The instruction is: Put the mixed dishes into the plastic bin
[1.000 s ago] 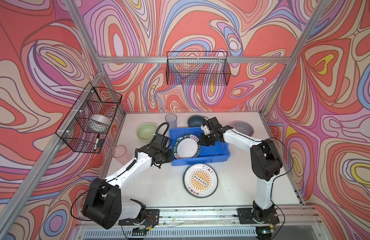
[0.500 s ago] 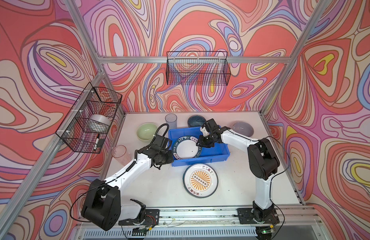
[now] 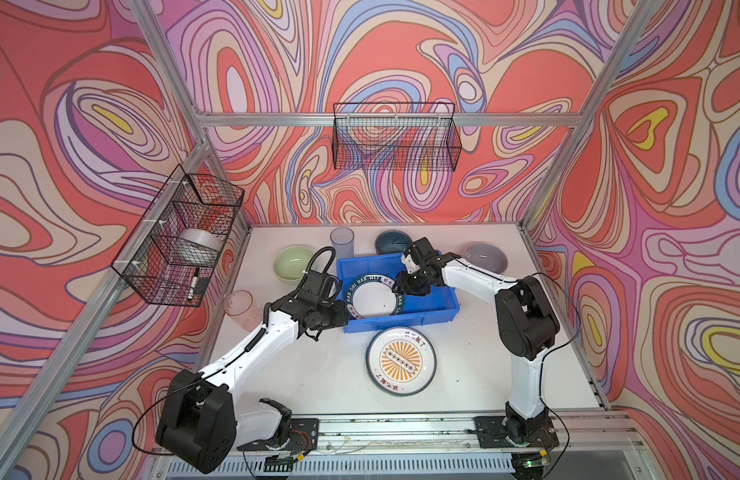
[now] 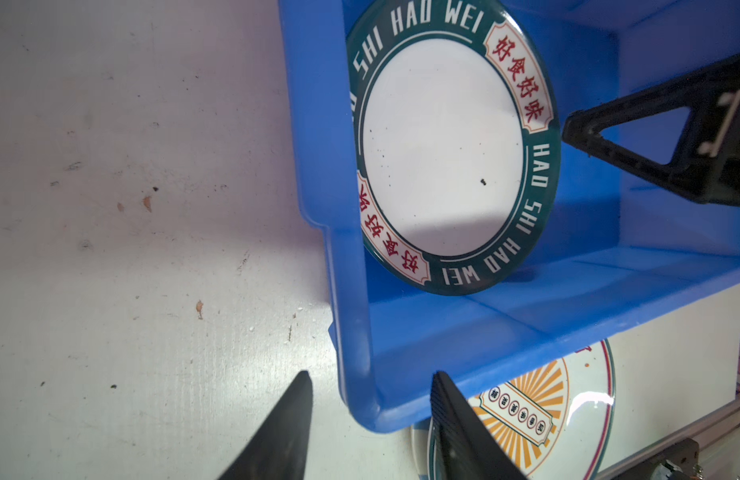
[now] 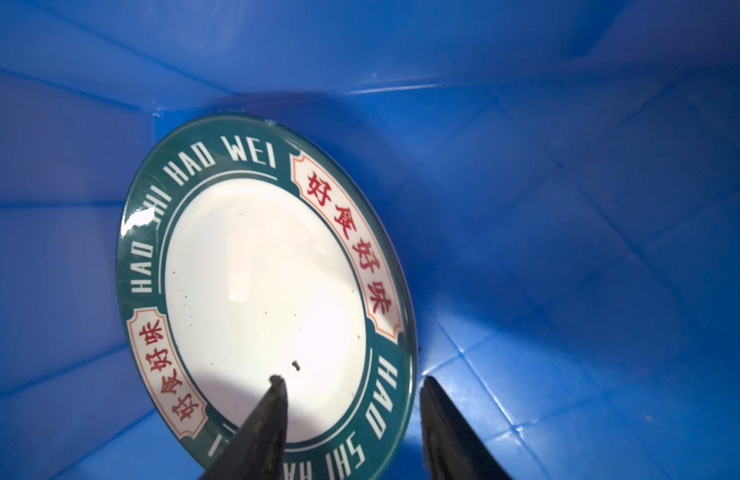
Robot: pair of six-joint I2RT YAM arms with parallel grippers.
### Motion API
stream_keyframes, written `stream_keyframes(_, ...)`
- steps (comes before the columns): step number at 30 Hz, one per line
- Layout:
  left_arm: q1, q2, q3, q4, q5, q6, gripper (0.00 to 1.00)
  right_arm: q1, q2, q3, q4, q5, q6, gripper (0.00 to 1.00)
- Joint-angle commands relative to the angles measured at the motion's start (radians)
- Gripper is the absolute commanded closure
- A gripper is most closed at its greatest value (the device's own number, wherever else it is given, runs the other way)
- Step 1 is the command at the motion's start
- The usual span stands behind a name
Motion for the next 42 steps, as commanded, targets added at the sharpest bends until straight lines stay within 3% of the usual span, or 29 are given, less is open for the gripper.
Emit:
stream_keyframes(1, 0.004, -0.037, -0.01, -0.051, -0.01, 0.022, 0.46, 0.008, -0.05, 0.033, -0.043, 0.013, -0.038, 0.46)
stream_keyframes(6, 0.004, -0.084, -0.008, -0.092, 0.048, 0.069, 0.44, 0.007, -0.128, 0.024, -0.097, 0.023, -0.072, 0.45)
stream_keyframes(11, 0.005, -0.16, -0.034, -0.116, 0.088, 0.088, 0.39, 0.007, -0.268, -0.032, -0.144, 0.015, -0.092, 0.37)
stream_keyframes(17, -0.02, -0.222, -0.069, -0.122, 0.151, 0.073, 0.43, 0.009, -0.451, -0.154, -0.179, -0.004, -0.076, 0.37)
stream_keyframes(28, -0.253, -0.228, -0.1, -0.072, 0.065, -0.026, 0.51, 0.017, -0.747, -0.455, -0.202, -0.039, -0.016, 0.43)
stream_keyframes(42, -0.329, -0.14, -0.15, 0.01, 0.062, -0.102, 0.67, 0.021, -0.84, -0.759, -0.094, -0.119, 0.027, 0.59)
